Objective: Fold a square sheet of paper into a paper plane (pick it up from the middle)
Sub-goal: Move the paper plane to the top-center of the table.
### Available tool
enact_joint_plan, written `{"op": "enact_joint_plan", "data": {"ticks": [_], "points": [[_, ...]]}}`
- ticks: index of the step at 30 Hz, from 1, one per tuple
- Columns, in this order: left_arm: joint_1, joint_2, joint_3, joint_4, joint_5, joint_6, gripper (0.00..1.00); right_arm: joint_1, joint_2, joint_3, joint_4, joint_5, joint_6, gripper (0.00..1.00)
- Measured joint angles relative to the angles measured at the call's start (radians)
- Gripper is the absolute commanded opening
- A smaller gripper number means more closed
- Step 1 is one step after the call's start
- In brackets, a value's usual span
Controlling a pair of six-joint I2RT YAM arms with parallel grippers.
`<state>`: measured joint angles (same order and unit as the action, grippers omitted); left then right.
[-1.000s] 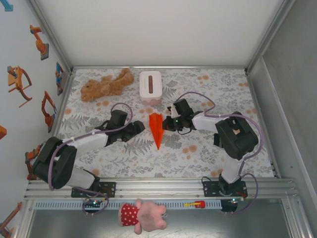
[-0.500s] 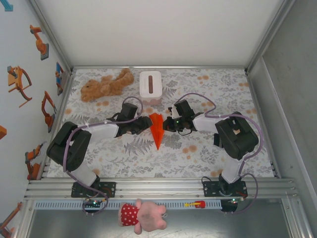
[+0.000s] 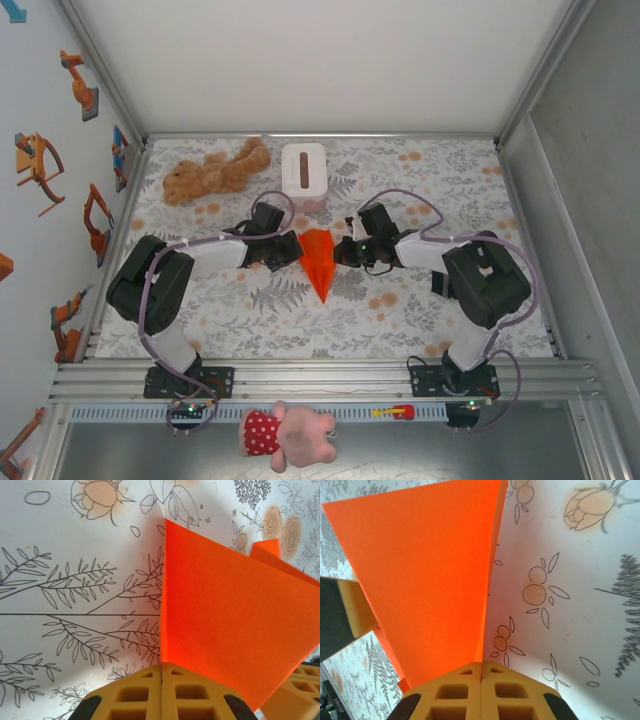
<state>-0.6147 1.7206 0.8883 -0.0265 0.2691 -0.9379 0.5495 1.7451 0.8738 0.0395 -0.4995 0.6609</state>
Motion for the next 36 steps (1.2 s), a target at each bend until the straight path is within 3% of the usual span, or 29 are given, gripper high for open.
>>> {"op": "enact_joint_plan", "data": {"ticks": [20,29,36], "points": [[-0.024,-0.043,-0.094,0.089,-0.044,-0.017,0.05,-0.026,-0.048,-0.058,-0.024,0.071,0.087,0.0],[-0.024,-0.032,-0.079,0.09,-0.021,-0.011,0.05,-0.026,-0.118,-0.058,-0.084,0.083,0.069,0.34],[-0.026,-0.021,-0.066,0.09,0.0,-0.008,0.05,0.021,-0.193,-0.058,-0.09,0.079,0.068,0.38]]}}
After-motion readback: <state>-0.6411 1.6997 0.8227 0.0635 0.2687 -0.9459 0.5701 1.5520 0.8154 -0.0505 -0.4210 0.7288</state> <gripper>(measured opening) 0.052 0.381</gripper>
